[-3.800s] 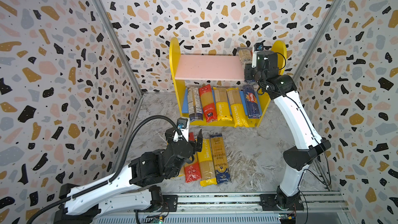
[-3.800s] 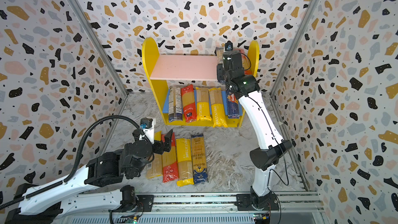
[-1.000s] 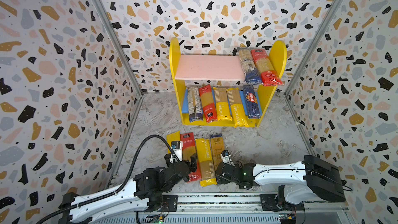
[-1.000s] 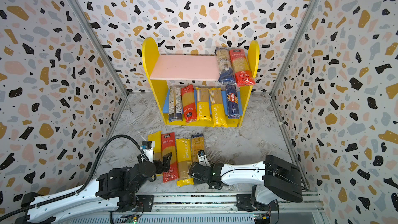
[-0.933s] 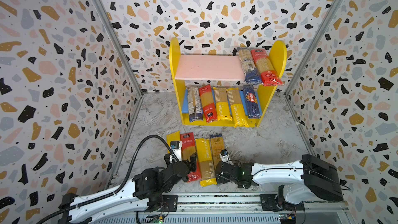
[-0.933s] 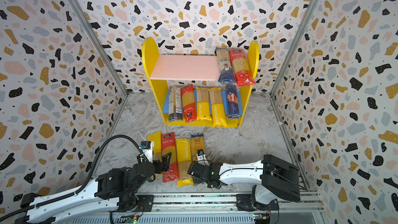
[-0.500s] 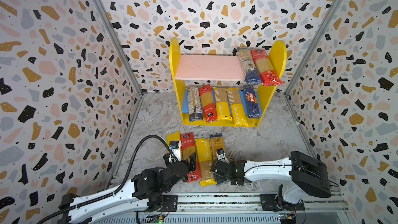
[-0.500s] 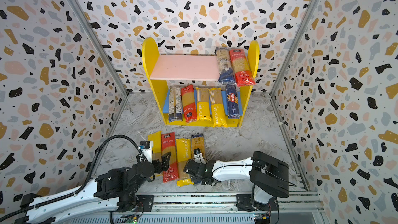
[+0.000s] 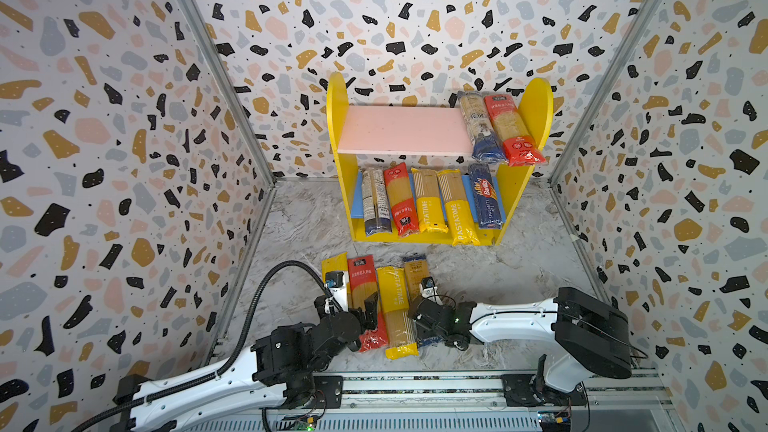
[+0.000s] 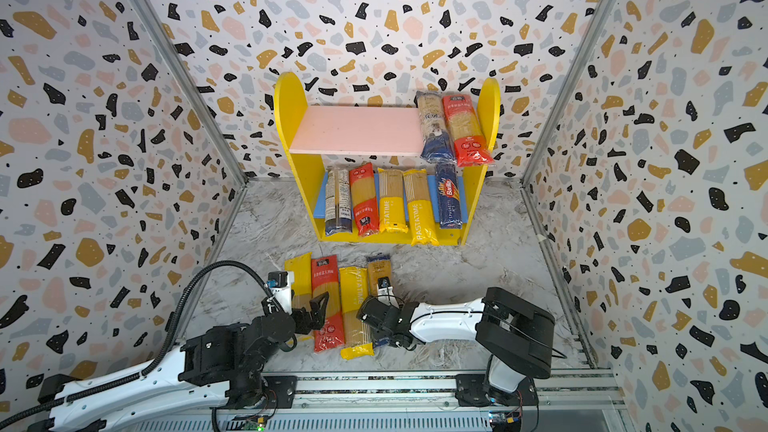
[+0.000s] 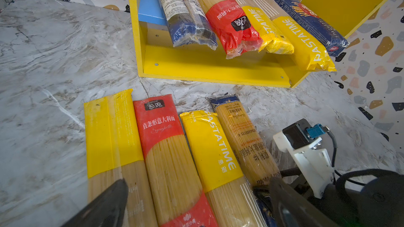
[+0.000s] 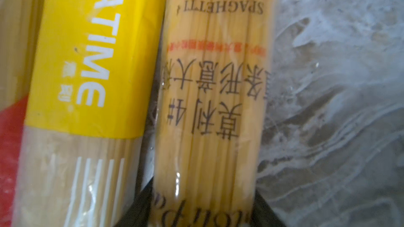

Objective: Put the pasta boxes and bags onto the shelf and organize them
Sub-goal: 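Lower the right gripper onto the Molto Pasta bag and close it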

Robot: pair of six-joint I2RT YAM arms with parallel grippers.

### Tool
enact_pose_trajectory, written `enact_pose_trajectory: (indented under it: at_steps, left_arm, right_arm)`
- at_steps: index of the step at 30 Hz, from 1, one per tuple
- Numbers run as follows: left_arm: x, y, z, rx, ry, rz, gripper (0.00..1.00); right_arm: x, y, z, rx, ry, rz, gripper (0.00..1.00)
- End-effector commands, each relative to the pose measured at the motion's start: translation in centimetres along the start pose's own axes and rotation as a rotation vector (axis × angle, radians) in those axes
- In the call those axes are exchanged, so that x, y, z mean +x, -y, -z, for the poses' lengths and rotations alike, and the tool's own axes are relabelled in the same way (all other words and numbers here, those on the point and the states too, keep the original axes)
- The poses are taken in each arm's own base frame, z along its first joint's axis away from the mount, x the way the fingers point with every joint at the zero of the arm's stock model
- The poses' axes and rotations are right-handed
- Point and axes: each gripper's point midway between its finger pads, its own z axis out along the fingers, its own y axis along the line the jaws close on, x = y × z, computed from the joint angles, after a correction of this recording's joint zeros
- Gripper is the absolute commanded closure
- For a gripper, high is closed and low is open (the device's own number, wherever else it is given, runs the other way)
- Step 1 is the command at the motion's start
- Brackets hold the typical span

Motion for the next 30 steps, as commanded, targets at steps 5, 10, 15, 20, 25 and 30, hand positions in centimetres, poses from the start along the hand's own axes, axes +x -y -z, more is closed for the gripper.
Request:
enact_pose_trajectory:
  at_steps: [5, 10, 15, 20, 25, 30]
  left_arm:
    - [-1.0, 0.1, 0.3, -0.006, 0.033, 0.006, 0.0]
    - [-1.4, 0.1, 0.5, -0.015, 0.03, -0.004, 0.0]
    - [-2.2, 0.3, 0.7, -0.024, 0.038, -0.01, 0.0]
    - [-2.8, 0.5, 0.8, -0.046, 0.042, -0.031, 0.0]
    - [-3.2, 0.9, 0.6, -0.054, 0.047, -0.044, 0.0]
    - [-3.5, 1.5, 0.5, -0.042, 0.049, -0.04, 0.0]
  right_arm:
    - [6.2, 1.8, -1.5, -0.012, -0.225, 0.023, 0.75]
    - [5.4, 1.0, -0.2, -0.084, -0.19, 0.014, 0.84]
    - [4.1, 0.3, 1.7, -0.162, -0.135, 0.004, 0.87]
    - [3.1, 0.1, 3.9, -0.229, -0.079, -0.007, 0.88]
    - [2.6, 0.2, 5.8, -0.317, -0.034, -0.035, 0.89]
    - [2.0, -0.2, 8.1, -0.452, 0.02, -0.059, 0.89]
